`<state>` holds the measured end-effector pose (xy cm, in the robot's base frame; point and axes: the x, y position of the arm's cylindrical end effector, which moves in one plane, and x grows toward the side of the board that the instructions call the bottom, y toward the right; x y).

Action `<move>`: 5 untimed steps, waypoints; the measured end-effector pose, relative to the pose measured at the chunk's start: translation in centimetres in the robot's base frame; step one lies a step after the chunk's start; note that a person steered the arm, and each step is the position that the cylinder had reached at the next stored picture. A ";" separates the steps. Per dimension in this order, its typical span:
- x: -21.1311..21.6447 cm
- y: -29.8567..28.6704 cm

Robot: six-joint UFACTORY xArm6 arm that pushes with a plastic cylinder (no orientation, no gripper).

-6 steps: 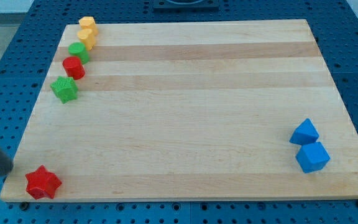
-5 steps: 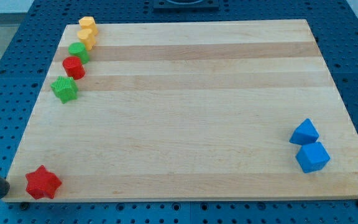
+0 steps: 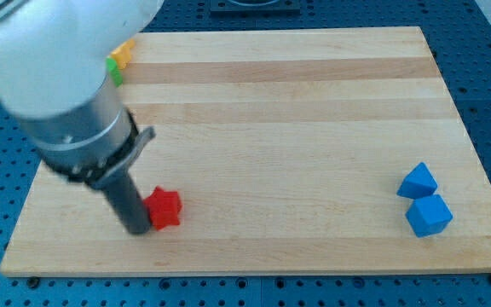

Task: Move the red star towards the center top

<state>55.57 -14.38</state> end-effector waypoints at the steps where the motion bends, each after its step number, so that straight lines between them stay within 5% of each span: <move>1: -0.7 0.1; 4: -1.7 0.4; 5: 1.8 1.4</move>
<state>57.37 -12.97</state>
